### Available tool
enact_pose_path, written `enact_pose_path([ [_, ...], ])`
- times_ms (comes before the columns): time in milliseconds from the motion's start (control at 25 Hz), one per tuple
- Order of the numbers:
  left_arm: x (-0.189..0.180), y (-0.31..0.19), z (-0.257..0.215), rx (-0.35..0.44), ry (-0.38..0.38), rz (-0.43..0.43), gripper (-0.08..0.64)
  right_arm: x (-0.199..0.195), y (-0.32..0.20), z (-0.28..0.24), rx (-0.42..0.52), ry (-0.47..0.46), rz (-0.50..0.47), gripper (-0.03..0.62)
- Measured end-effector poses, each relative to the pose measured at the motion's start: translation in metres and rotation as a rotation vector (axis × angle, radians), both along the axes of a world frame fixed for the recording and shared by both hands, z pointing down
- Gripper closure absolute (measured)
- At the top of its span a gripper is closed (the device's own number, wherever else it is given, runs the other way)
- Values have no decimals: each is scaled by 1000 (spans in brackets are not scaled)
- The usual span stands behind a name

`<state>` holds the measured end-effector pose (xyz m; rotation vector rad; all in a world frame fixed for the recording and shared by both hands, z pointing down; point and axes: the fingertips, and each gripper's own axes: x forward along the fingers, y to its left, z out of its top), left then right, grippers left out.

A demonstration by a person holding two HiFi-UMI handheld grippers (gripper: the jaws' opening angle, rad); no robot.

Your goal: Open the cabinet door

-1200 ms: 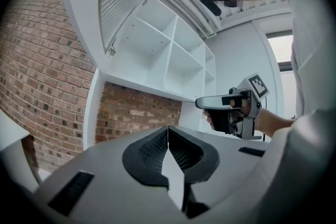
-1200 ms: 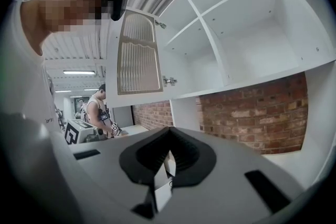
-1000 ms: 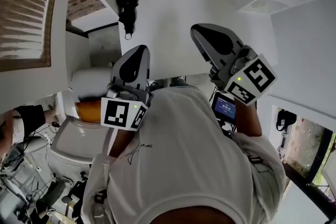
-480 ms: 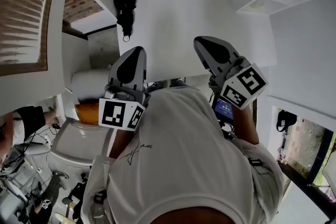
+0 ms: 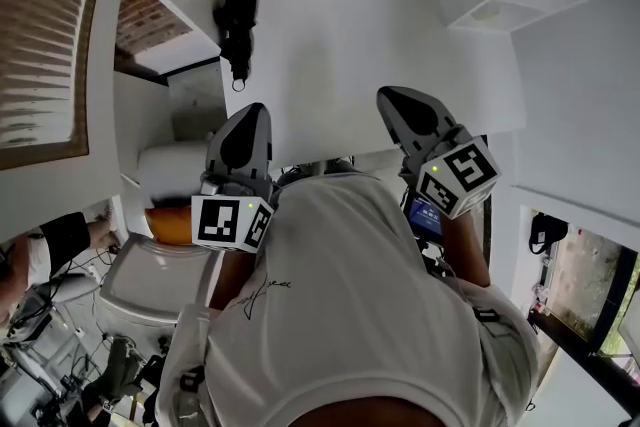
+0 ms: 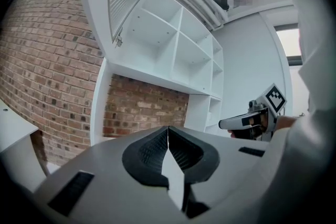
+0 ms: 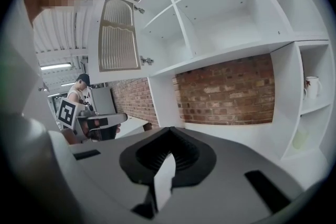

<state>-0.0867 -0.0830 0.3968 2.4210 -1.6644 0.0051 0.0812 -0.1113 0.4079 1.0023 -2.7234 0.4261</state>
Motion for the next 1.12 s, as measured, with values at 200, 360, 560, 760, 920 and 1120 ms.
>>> enact_pose_path([
  [200, 5, -3, 0, -2, 1, -1, 544, 5, -3, 1, -1, 14, 20, 568],
  [360, 8, -3, 3, -10, 6, 2, 544, 6, -2, 3, -21, 12, 10, 568],
  [560, 10, 0, 4, -14, -21, 6, 544, 8, 1, 7, -49, -2, -4, 568],
  [760, 10, 2, 5, -18, -12, -3, 544, 10, 2, 6, -48, 5, -20, 568],
  [920, 12, 5, 10, -28, -14, 14, 543, 12, 0, 4, -65, -16, -17, 568],
  [1120, 4, 4, 15, -49, 3, -27, 543, 18, -4, 2, -59, -17, -6, 568],
])
